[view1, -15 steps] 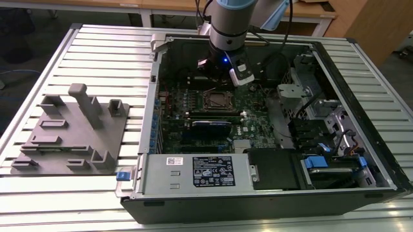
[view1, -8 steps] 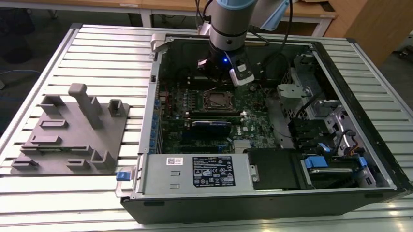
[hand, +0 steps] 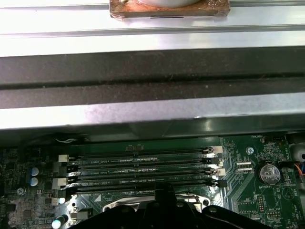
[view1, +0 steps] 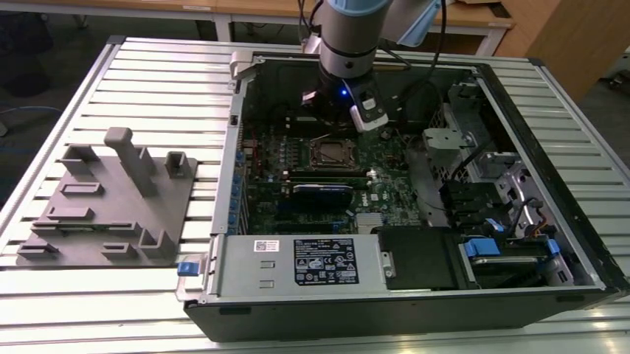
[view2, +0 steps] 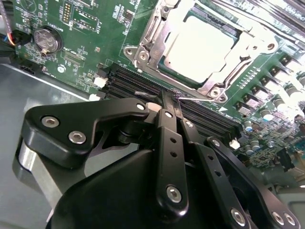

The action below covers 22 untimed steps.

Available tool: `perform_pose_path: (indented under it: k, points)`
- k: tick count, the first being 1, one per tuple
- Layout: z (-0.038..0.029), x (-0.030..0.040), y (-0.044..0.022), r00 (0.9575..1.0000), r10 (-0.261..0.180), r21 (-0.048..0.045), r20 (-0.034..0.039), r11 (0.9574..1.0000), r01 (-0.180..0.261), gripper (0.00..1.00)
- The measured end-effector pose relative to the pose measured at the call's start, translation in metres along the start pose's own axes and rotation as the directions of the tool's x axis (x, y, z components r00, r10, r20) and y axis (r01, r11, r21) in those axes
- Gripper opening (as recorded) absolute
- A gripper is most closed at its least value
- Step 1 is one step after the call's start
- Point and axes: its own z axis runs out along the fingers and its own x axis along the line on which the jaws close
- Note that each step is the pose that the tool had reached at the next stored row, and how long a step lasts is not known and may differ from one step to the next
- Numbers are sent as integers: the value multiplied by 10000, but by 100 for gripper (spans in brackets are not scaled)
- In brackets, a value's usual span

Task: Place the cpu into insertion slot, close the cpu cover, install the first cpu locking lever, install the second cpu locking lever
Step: 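Install the first cpu locking lever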

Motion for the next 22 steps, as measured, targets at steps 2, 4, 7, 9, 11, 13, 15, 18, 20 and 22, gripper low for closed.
perform_pose_path:
  k: [2, 4, 7, 9, 11, 13, 15, 18, 20, 22]
  points:
    - [6, 1, -1, 9999, -23, -9, 100, 10000, 24, 10]
    - [9, 3, 1, 9999, -36, -4, 153, 10000, 36, 10]
    - [13, 4, 4, 9999, 3, -1, 172, 10000, -3, 10]
    - [19, 4, 4, 9994, 252, 12, 230, 9997, -252, 10]
    - [26, 4, 3, 9978, 588, 22, 310, 9983, -589, 10]
    - [34, 5, 1, 9956, 857, 28, 375, 9963, -858, 10]
    - [41, 7, 2, 9934, 1062, 32, 424, 9943, -1064, 10]
    - [50, 18, 6, 9905, 1285, 31, 486, 9917, -1288, 10]
    - [51, 24, 9, 9901, 1315, 32, 493, 9913, -1318, 10]
    - [52, 25, 15, 9900, 1319, 33, 496, 9912, -1322, 10]
